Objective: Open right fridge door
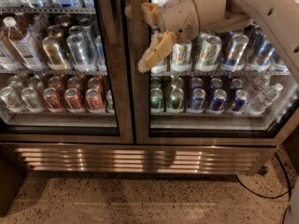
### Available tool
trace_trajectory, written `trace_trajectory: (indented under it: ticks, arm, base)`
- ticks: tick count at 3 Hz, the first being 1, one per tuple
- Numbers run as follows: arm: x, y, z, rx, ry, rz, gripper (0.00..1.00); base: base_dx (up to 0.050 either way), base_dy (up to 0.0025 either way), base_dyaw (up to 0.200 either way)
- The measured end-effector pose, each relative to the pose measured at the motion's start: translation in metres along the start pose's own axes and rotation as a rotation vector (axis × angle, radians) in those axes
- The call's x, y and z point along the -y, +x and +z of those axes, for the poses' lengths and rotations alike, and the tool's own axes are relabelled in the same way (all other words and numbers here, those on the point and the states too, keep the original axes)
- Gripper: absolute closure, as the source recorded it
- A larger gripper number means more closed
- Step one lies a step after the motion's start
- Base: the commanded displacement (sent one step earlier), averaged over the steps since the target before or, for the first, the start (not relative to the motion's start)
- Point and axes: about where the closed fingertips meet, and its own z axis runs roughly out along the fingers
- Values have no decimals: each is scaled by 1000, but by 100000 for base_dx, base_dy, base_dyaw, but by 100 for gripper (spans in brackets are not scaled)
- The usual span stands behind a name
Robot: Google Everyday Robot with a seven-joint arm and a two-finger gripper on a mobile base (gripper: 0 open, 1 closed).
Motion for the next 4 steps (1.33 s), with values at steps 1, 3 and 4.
trace_trajectory:
  ticks: [1,3,4]
  arm:
    - [0,0,0,0,0,0,19]
    - [0,0,0,0,0,0,65]
    - [0,0,0,0,0,0,88]
  base:
    - [0,0,0]
    - [0,0,0]
    - [0,0,0]
